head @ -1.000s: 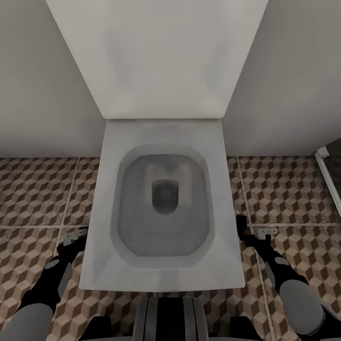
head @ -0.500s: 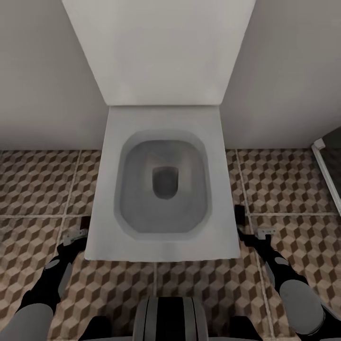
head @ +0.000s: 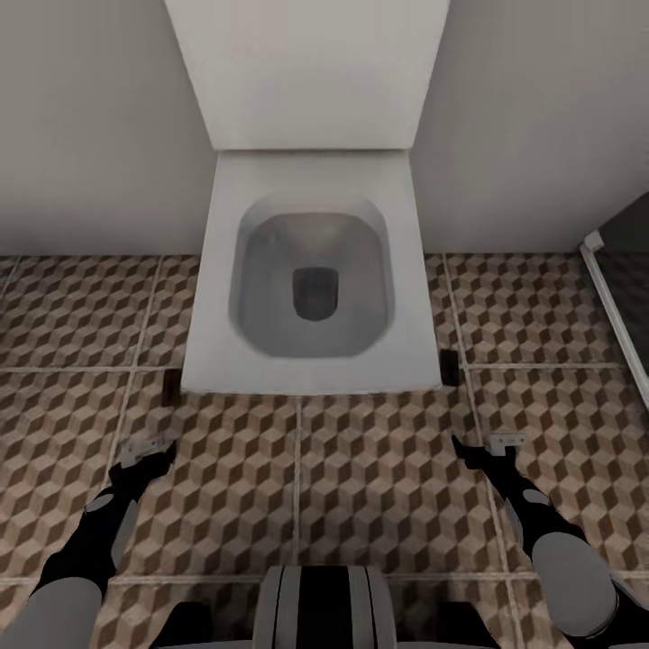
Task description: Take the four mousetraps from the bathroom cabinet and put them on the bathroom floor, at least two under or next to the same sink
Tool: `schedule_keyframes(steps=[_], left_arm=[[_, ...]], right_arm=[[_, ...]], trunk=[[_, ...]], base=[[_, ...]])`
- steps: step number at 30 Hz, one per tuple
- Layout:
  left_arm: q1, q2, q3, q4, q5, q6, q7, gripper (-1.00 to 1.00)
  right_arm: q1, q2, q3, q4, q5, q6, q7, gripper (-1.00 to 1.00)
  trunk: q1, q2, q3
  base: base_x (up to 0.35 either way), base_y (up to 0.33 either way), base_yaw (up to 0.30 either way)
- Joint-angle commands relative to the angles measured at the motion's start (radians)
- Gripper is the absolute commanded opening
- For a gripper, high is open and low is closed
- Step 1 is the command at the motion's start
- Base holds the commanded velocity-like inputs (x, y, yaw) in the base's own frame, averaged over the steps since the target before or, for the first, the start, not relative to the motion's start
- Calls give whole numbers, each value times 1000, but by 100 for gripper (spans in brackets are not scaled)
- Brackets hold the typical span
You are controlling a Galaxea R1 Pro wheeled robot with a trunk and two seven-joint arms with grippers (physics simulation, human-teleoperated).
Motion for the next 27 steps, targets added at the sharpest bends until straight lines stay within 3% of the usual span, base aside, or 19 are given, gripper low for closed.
schedule_keyframes(steps=[1, 13, 27], left_arm=[[0, 0, 0, 0, 0, 0, 0, 100], [0, 0, -1, 0, 1, 1, -4, 100], [0, -1, -4, -1, 1, 1, -5, 100]], right_arm=[[0, 0, 0, 0, 0, 0, 0, 100], [0, 0, 0, 0, 0, 0, 0, 100], [0, 0, 0, 0, 0, 1, 0, 100]], trunk=[[0, 0, 0], [0, 0, 0], [0, 0, 0]], base=[[-340, 0, 0], [-317, 0, 0], [-44, 0, 0]])
